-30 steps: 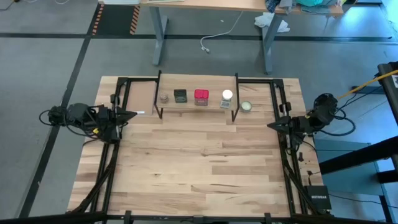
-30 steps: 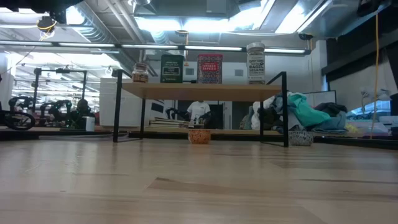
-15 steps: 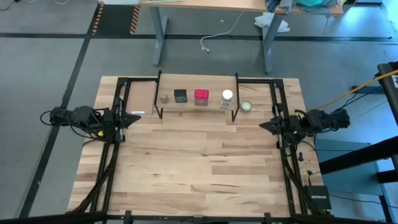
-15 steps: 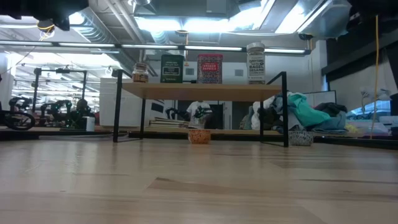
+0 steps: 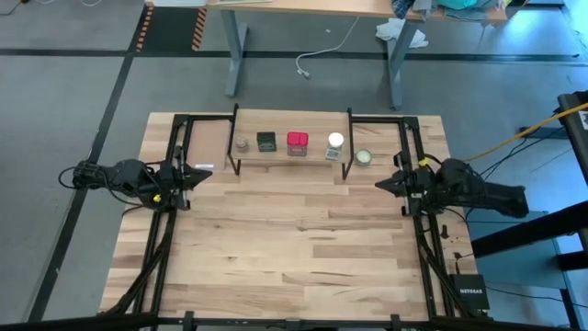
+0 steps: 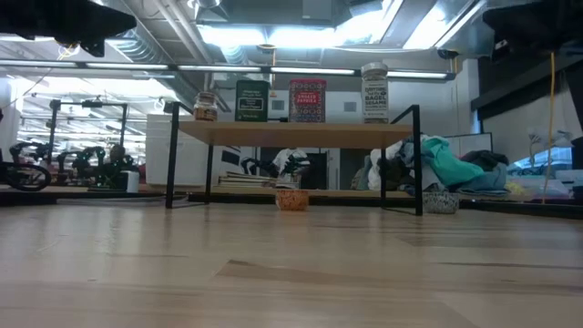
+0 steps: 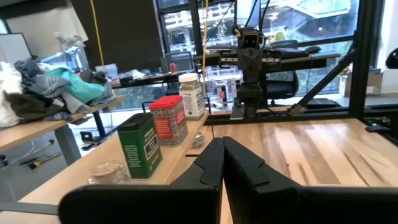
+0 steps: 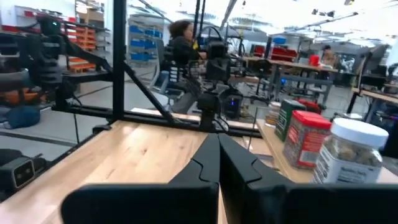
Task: Shelf spices
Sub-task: Return to Home Position
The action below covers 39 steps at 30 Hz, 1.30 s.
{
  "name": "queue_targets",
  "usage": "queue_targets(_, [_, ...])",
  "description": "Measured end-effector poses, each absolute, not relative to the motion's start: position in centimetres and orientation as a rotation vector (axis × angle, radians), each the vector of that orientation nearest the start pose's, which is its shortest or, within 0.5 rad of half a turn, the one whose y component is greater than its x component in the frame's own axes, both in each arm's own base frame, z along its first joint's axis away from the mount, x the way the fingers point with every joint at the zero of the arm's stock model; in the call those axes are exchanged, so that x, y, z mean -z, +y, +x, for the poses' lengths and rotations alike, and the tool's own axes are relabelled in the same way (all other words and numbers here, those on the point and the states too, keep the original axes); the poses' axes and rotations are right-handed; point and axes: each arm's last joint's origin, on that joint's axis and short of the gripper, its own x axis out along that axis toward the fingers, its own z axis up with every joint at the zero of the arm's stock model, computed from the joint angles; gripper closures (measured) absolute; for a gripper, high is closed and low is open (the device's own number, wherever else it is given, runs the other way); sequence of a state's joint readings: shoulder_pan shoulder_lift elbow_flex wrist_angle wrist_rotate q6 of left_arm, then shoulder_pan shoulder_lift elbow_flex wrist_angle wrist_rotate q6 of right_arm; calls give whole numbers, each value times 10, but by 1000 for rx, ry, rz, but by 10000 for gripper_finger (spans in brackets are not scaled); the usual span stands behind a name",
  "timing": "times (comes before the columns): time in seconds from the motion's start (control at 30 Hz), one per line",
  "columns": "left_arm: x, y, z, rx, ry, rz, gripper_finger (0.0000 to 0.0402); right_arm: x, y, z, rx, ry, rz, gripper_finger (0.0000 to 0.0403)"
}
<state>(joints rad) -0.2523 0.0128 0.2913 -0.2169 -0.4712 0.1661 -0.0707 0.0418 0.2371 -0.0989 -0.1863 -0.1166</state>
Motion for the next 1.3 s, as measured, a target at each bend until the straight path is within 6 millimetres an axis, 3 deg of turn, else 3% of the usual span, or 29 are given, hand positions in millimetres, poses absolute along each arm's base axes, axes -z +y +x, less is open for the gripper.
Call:
queue_targets(0.33, [-237,-4,70,-251,-39,109,401,-217,-5,86,-34,-82,-94,403])
queue_targets(0.53, [-222,-4,75,-294,-8,94,401,-197,-6,92,-36,-54,-78,403])
queue_targets(0.87, [-183,-9,90,-259,17,145,401,-190,-3,94,-152,-62,-82,403])
queue_targets(1.3, [-174,-10,92,-131,76,160,401,-183,-11,94,-95,7,-80,403])
